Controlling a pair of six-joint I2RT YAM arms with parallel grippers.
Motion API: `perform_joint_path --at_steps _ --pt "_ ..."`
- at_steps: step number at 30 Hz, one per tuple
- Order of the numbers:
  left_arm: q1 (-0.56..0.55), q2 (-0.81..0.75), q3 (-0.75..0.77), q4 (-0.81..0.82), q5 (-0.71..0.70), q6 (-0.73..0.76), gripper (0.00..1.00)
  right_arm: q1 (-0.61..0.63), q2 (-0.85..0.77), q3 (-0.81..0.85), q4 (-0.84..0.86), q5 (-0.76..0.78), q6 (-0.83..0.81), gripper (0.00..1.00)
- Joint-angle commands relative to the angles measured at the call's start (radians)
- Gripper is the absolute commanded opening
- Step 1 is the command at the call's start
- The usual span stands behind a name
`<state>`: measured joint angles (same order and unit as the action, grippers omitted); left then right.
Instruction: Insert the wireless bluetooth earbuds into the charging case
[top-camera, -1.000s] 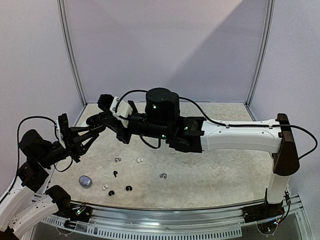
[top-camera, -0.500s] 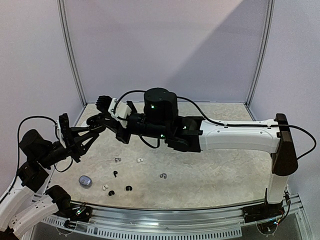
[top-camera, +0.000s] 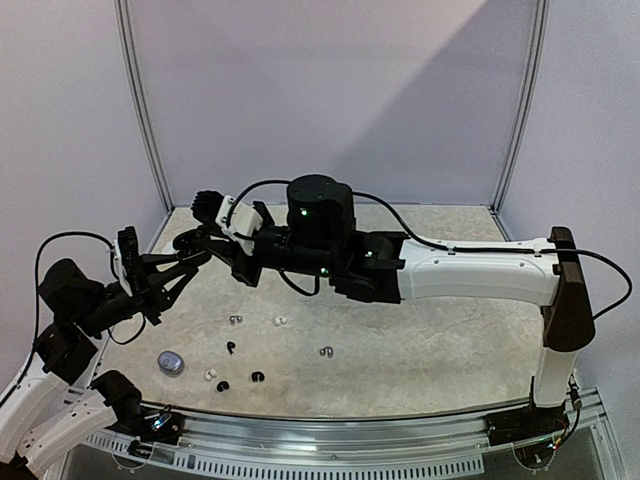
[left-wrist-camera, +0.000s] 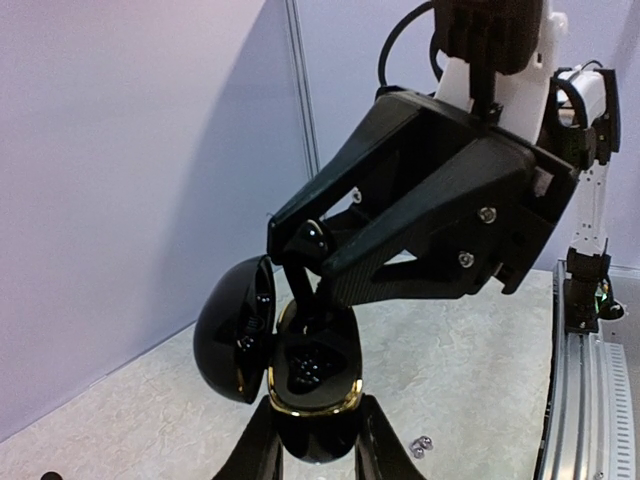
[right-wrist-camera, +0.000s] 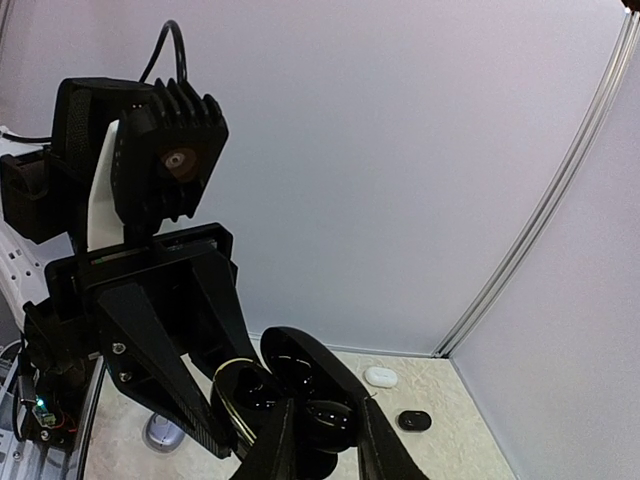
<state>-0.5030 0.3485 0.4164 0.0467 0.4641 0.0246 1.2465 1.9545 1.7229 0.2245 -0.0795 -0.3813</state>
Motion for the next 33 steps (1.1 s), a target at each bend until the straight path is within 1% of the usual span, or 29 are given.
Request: perform_joint_path --at_steps 1,16,22,25,29,31,33 --pt "-0.014 -0.009 0.025 0.038 0.007 -0.008 0.00 -0.010 0.036 0.017 -0.047 0.012 0.011 0.22" --pt "-0.014 -0.009 0.025 0.040 0.004 -0.021 0.00 -0.010 0.051 0.041 -0.065 0.015 0.018 0.24" --pt "-0.014 -0.011 0.023 0.042 0.002 -0.021 0.00 -0.011 0.057 0.052 -0.079 0.008 0.019 0.22" --pt "-0.014 -0.009 0.023 0.041 -0.001 -0.021 0.00 -0.010 0.062 0.061 -0.089 0.004 0.019 0.25" --pt "-0.014 -0.009 0.023 0.038 -0.008 -0.020 0.00 -0.008 0.067 0.078 -0.116 0.009 0.017 0.25" --pt "-0.014 -0.009 0.022 0.035 -0.008 -0.021 0.00 -0.007 0.066 0.091 -0.140 0.010 0.020 0.23" --pt "-0.014 -0.010 0.020 0.026 -0.009 -0.008 0.00 -0.007 0.064 0.107 -0.168 0.011 0.023 0.19"
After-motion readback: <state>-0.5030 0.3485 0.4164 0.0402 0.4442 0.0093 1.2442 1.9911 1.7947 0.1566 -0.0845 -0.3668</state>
